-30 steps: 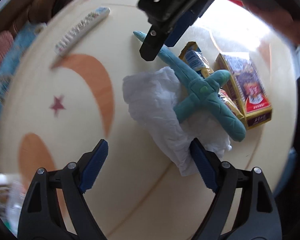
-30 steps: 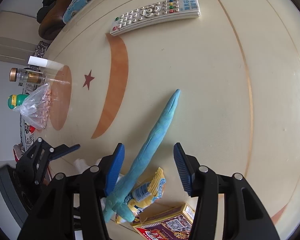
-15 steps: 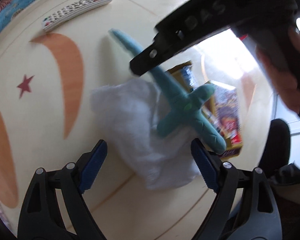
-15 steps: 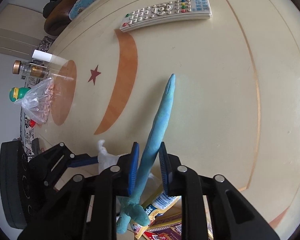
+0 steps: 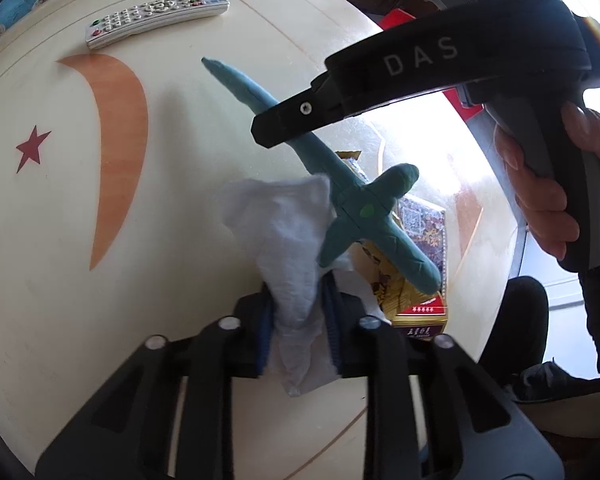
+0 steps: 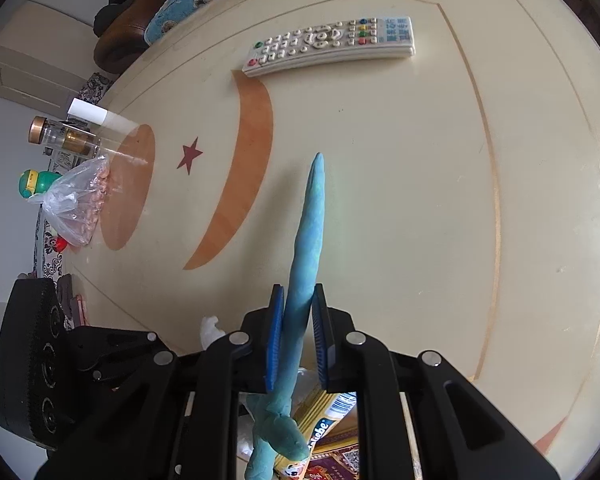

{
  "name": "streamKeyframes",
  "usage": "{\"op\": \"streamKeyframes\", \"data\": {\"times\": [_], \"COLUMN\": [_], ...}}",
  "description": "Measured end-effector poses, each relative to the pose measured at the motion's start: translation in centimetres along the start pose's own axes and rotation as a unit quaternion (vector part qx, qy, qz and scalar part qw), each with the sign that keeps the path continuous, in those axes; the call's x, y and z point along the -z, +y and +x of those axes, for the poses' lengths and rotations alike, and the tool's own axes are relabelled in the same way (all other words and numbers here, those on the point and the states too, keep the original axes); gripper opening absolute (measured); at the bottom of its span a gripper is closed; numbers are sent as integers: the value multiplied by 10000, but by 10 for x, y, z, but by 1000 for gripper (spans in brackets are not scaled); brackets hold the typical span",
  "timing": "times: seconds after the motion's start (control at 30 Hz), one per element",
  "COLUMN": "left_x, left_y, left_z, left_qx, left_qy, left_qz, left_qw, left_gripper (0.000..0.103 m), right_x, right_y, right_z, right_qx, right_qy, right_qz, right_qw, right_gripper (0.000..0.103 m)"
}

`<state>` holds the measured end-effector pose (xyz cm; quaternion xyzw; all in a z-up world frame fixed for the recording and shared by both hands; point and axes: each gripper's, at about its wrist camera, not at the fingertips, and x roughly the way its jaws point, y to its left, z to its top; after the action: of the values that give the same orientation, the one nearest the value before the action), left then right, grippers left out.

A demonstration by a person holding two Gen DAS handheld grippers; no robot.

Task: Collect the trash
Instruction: 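Grasp the white tissue with the left tool while the right tool grasps the teal plush toy, then lift the tissue and teal toy and carry both down over the pink bin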

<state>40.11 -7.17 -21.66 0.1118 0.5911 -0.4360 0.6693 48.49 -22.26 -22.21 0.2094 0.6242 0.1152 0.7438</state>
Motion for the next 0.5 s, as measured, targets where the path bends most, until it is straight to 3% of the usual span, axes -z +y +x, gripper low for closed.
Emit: {"op": "streamKeyframes", "data": {"times": [0.3,0.5], "left_x": [11,20], "left_y": [17,29], "left_z": [-11,-36], "left_qx": [-192,-520], "left_qy": [-340,-605], "left_qz": [-451,-684], "left_qw": [9982,9945], "left_gripper": [16,16], "right_x": [-2,3], "right_y": [-1,5], "right_z": [-23,-36], "right_qx": [-208,-323], "right_qy": [-290,-399], "right_qz": [109,150], "right_qw": [9993,9986], "right_gripper": [13,13]}}
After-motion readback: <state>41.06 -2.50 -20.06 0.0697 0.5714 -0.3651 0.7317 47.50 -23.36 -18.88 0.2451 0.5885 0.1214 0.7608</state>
